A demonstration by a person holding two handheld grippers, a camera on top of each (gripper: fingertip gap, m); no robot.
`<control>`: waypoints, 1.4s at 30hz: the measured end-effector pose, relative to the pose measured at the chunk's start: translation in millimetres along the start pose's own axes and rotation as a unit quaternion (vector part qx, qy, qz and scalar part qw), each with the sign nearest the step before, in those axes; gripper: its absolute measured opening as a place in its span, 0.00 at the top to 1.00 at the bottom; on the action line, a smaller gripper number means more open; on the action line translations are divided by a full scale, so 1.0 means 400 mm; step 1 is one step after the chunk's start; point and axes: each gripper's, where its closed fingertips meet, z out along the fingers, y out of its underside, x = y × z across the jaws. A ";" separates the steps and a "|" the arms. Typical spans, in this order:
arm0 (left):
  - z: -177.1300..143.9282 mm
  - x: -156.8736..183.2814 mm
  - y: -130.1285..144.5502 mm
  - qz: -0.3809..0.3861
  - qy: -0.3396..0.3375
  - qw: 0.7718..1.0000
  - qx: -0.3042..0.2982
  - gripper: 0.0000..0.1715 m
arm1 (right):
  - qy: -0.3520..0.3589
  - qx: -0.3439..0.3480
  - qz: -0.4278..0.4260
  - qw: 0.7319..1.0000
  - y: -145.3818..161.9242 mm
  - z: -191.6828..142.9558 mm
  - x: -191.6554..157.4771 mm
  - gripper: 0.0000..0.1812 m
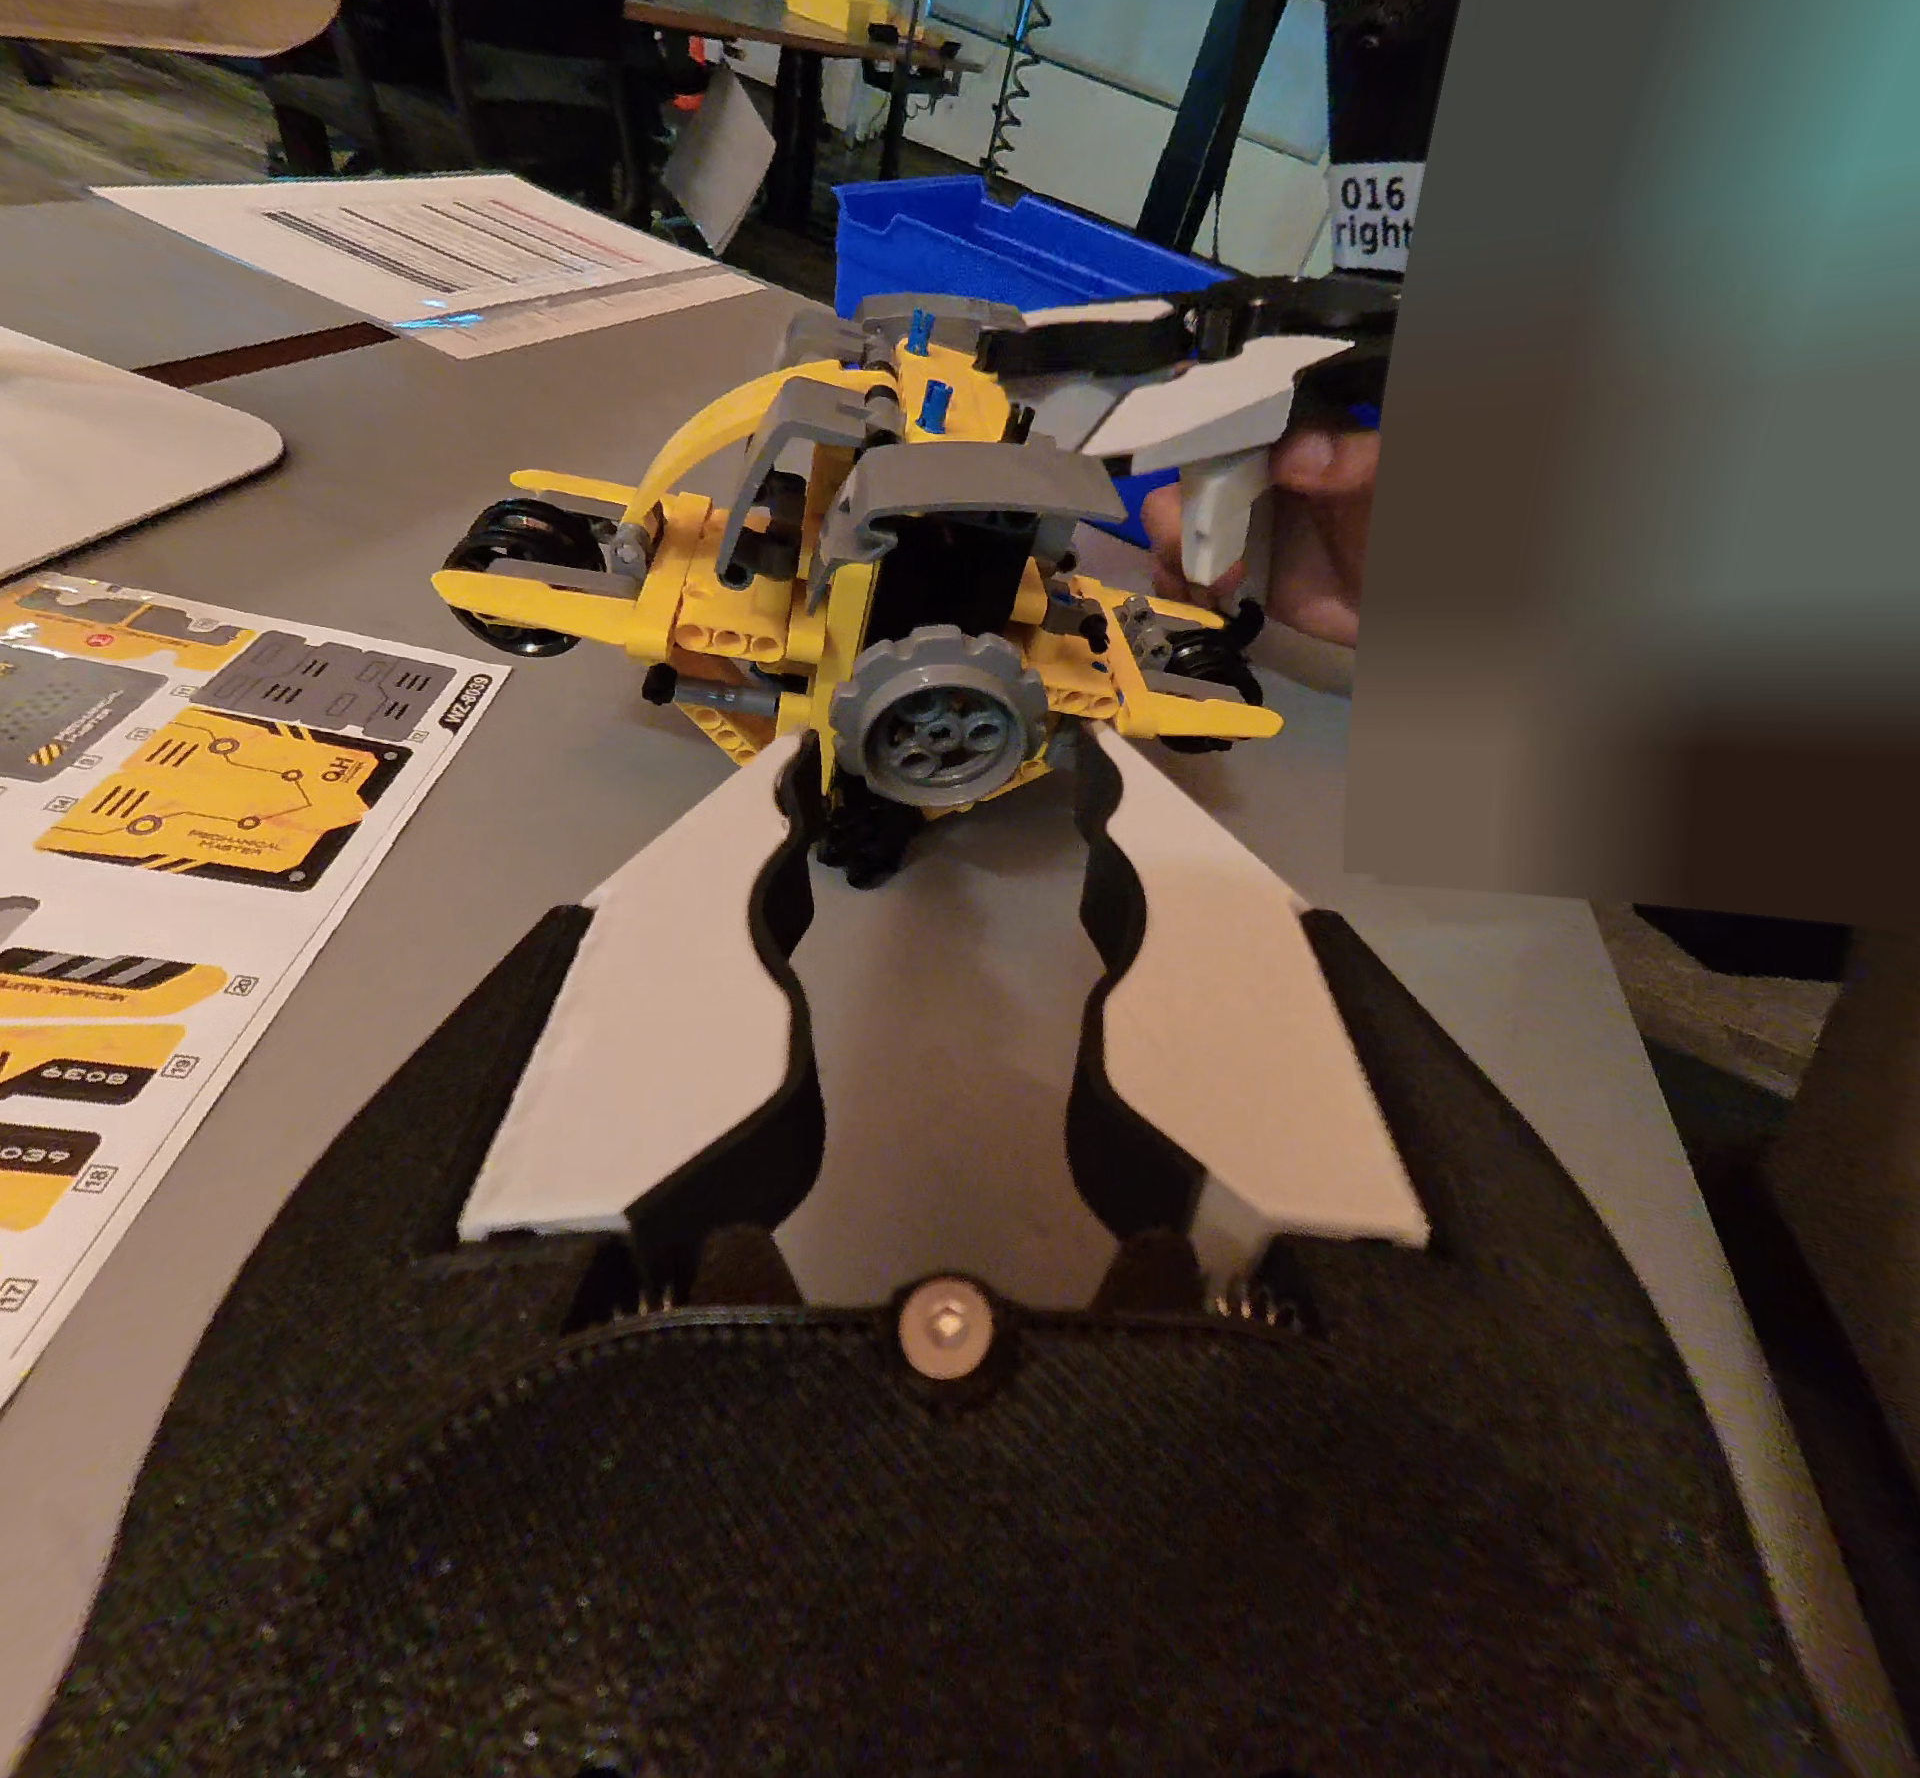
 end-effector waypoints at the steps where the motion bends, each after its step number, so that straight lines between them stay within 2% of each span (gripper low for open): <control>1: 0.000 -0.003 0.000 -0.003 -0.002 1.000 0.000 0.73 | -0.013 -0.008 0.007 1.000 0.010 0.006 -0.010 0.43; 5: -0.011 -0.019 -0.003 -0.010 -0.010 1.000 0.004 0.74 | -0.036 -0.019 0.008 0.999 0.022 0.012 -0.031 0.49; 9: -0.031 -0.051 -0.009 -0.026 -0.028 0.999 0.014 0.78 | -0.050 -0.036 0.000 0.998 0.022 -0.007 -0.039 0.62; 12: -0.044 -0.073 -0.017 -0.049 -0.027 0.998 0.026 0.77 | -0.095 -0.060 0.001 0.994 0.035 -0.014 -0.071 0.77; 14: -0.050 -0.073 -0.022 -0.067 -0.008 0.997 0.034 0.76 | -0.123 -0.069 0.009 0.990 0.043 -0.010 -0.093 0.80; 18: -0.058 -0.070 -0.026 -0.089 0.024 0.995 0.040 0.77 | -0.116 -0.082 -0.004 0.990 0.064 0.004 -0.096 0.78; 23: -0.075 -0.075 -0.015 -0.070 0.030 0.997 0.020 0.73 | -0.097 -0.083 -0.036 0.991 0.066 0.009 -0.090 0.78; 30: -0.080 -0.068 -0.010 -0.068 0.051 0.996 0.010 0.73 | -0.120 -0.069 -0.021 0.990 0.062 0.009 -0.091 0.79; 34: -0.076 -0.065 -0.009 -0.057 0.048 0.997 0.007 0.79 | -0.148 -0.059 0.001 0.987 0.063 0.010 -0.096 0.80; 42: -0.089 -0.078 -0.022 -0.080 0.053 0.995 0.029 0.80 | -0.158 -0.054 0.011 0.986 0.063 0.010 -0.097 0.80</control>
